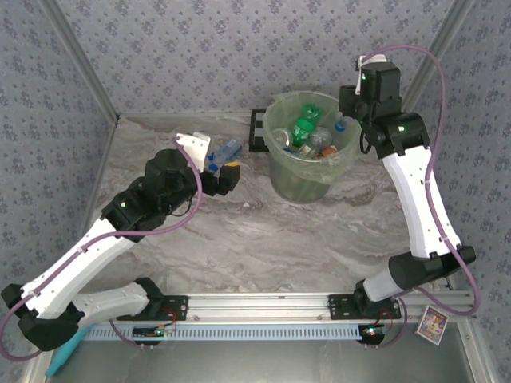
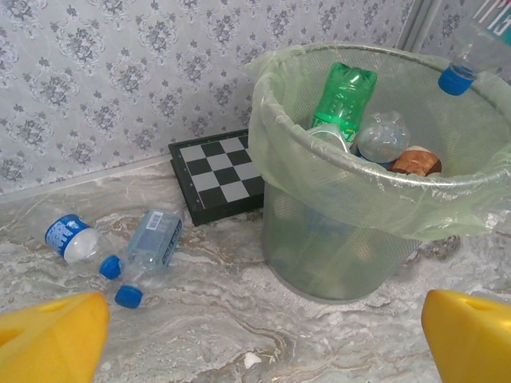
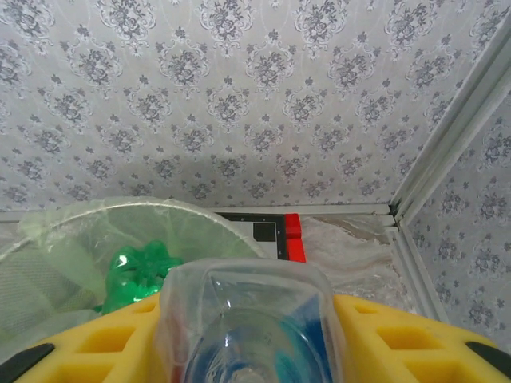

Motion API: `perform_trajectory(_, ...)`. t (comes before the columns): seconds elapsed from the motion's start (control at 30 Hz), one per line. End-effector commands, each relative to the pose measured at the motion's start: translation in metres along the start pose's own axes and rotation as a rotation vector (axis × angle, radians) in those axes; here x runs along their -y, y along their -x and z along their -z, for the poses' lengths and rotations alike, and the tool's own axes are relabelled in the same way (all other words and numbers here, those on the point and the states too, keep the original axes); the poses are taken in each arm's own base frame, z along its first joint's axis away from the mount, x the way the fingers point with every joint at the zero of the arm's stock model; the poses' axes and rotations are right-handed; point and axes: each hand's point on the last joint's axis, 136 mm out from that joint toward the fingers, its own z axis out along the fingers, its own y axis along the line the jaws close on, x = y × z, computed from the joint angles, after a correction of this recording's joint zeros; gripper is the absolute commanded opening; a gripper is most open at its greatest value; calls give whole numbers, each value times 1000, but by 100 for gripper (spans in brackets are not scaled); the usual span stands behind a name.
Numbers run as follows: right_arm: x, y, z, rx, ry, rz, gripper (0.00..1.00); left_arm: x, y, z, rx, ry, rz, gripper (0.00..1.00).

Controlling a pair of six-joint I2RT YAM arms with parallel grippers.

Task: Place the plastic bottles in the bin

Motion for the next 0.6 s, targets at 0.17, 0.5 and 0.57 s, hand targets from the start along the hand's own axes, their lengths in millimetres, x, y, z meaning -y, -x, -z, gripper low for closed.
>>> perform_trajectory(0.17, -16, 15, -44, 37, -41, 67, 48, -13, 2, 25, 17, 25, 57, 100)
perform_trajectory(0.5, -39, -12, -100, -31, -20, 61, 47, -33, -2, 53, 43, 89, 76, 100)
perform_trajectory(0.57, -46, -22, -109, -62, 3, 45, 47, -35, -3, 55, 44, 97, 76, 100)
